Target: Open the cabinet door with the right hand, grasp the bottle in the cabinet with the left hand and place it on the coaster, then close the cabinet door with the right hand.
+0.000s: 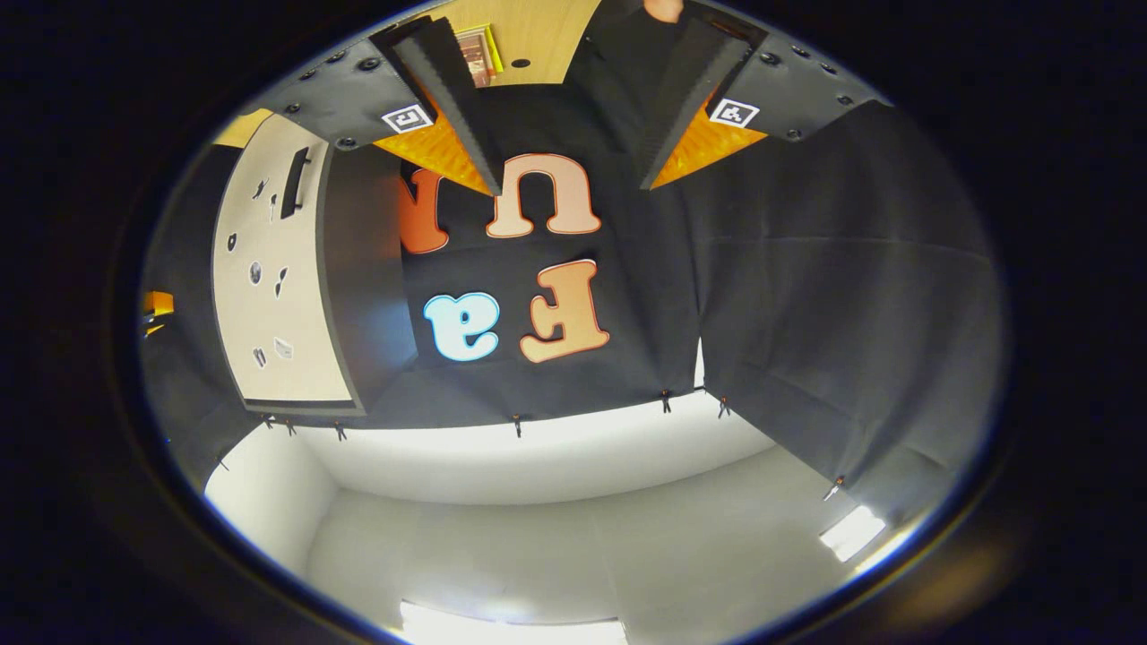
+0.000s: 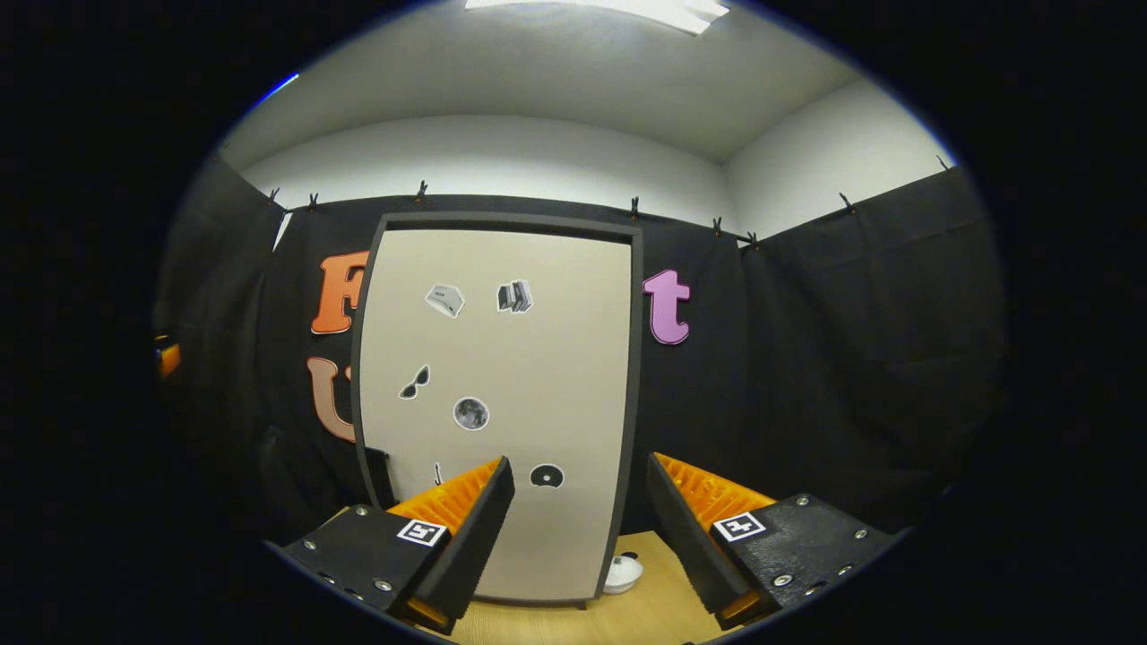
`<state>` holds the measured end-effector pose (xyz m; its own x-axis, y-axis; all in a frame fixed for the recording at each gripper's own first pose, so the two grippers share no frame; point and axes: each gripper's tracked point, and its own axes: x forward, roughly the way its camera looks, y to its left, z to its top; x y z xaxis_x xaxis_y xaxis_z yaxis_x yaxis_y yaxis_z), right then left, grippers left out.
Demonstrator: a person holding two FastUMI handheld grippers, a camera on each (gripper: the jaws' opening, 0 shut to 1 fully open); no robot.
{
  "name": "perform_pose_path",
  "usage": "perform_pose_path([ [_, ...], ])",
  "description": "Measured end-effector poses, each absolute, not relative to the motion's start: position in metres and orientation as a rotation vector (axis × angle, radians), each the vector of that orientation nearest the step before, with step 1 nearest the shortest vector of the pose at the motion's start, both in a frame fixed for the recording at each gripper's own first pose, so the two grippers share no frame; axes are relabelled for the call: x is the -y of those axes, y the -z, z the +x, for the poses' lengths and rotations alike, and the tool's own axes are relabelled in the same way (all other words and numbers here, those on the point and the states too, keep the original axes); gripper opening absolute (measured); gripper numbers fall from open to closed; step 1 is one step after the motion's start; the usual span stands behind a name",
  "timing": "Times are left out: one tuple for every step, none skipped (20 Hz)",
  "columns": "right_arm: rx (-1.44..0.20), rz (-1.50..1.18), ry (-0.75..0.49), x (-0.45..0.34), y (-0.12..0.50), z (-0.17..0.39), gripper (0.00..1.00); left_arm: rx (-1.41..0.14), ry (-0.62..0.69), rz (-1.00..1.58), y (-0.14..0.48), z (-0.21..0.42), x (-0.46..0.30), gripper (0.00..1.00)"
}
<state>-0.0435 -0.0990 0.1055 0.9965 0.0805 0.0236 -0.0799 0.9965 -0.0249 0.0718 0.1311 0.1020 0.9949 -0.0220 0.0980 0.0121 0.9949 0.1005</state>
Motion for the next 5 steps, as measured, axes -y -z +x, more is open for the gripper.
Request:
perform_pose_path([
  [0.033, -0.030, -0.075, 0.103, -0.112, -0.050, 0.92, 0.100, 0.023, 0.086, -0.104, 0.071, -0.129, 0.98],
  [0.042, -0.037, -0.073, 0.106, -0.118, -0.055, 0.92, 0.097, 0.031, 0.069, -0.103, 0.070, -0.127, 0.98],
  [0.048, -0.048, -0.069, 0.109, -0.121, -0.059, 0.92, 0.093, 0.038, 0.051, -0.103, 0.067, -0.126, 0.98],
  [0.053, -0.058, -0.066, 0.111, -0.122, -0.062, 0.92, 0.087, 0.043, 0.034, -0.102, 0.066, -0.124, 0.98],
  [0.056, -0.066, -0.066, 0.112, -0.124, -0.066, 0.87, 0.082, 0.047, 0.020, -0.102, 0.066, -0.122, 0.98],
])
